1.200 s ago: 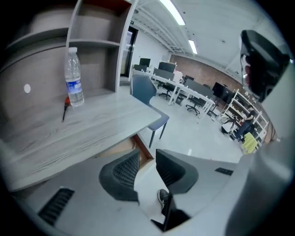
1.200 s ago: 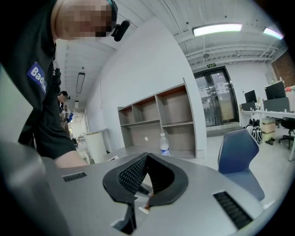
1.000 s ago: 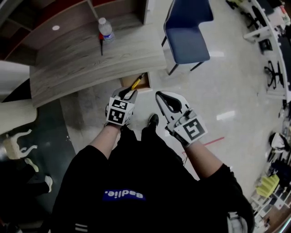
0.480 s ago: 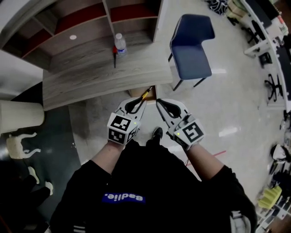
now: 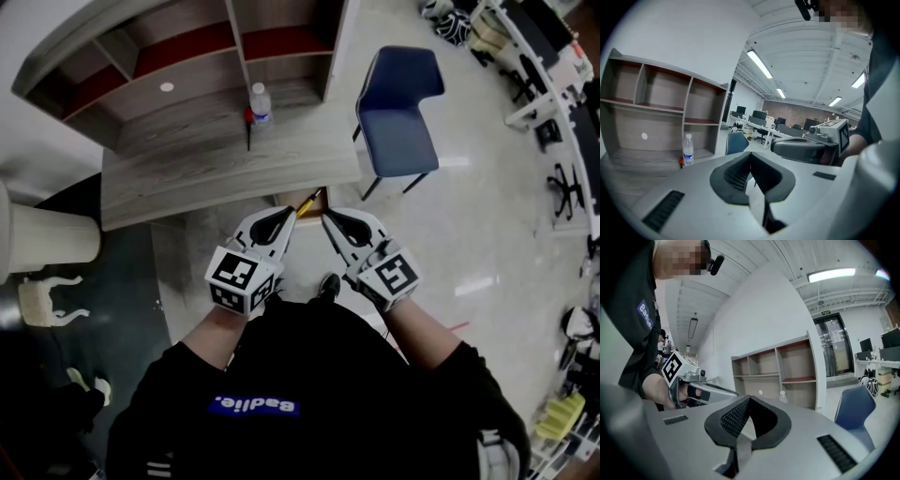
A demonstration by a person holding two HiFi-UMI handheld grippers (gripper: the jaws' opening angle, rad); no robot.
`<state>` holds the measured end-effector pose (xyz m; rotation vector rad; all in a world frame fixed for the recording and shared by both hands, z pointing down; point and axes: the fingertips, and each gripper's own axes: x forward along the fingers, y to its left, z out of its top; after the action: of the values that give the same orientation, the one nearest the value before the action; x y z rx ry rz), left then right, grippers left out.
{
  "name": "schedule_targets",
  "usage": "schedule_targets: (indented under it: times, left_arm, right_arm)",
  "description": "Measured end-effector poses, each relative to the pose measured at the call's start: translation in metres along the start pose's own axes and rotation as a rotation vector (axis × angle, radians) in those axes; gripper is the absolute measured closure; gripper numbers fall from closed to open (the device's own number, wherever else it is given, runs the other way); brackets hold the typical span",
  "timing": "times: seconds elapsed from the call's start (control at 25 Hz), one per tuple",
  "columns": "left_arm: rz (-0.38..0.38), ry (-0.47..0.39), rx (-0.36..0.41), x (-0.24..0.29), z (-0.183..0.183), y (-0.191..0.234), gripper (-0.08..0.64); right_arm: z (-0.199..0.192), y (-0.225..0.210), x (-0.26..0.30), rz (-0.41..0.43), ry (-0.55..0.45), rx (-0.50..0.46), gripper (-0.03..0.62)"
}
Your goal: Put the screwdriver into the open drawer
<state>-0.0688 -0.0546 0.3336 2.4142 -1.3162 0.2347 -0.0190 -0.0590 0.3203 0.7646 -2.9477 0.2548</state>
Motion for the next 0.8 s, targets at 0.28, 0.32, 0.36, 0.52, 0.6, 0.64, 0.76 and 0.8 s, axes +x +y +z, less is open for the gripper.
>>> schedule_targets:
  times: [0.28, 0.32, 0.36, 0.52, 0.6, 0.64, 0.76, 0.8]
  left_arm:
    - [-0.009, -0.059, 0.007, -0.013, 0.023, -0.009, 0.557]
    - [-0.012, -0.07, 0.005, -0.015, 0.027, -0.011, 0.557]
    - [-0.013, -0.079, 0.005, -0.016, 0.03, -0.013, 0.557]
    - [-0.017, -0.11, 0.005, -0.019, 0.038, -0.016, 0.557]
    - [-0.018, -0.12, 0.005, -0.019, 0.041, -0.017, 0.557]
    - [-0.018, -0.123, 0.006, -0.019, 0.042, -0.017, 0.557]
    - [-0.019, -0.128, 0.005, -0.02, 0.043, -0.017, 0.557]
    - [-0.021, -0.13, 0.003, -0.021, 0.044, -0.018, 0.557]
  right_arm:
    - [0.004, 0.007, 0.002, 0.025, -0.006, -0.004, 0.566]
    - [0.005, 0.008, 0.002, 0.029, -0.007, -0.005, 0.566]
    - [0.005, 0.009, 0.003, 0.032, -0.008, -0.007, 0.566]
    - [0.006, 0.009, 0.005, 0.039, -0.006, -0.003, 0.566]
    - [0.008, 0.009, 0.006, 0.042, -0.008, -0.003, 0.566]
    - [0.009, 0.009, 0.006, 0.044, -0.01, -0.004, 0.566]
    - [0.011, 0.012, 0.007, 0.052, -0.012, -0.002, 0.566]
    - [0.011, 0.012, 0.008, 0.054, -0.014, -0.001, 0.566]
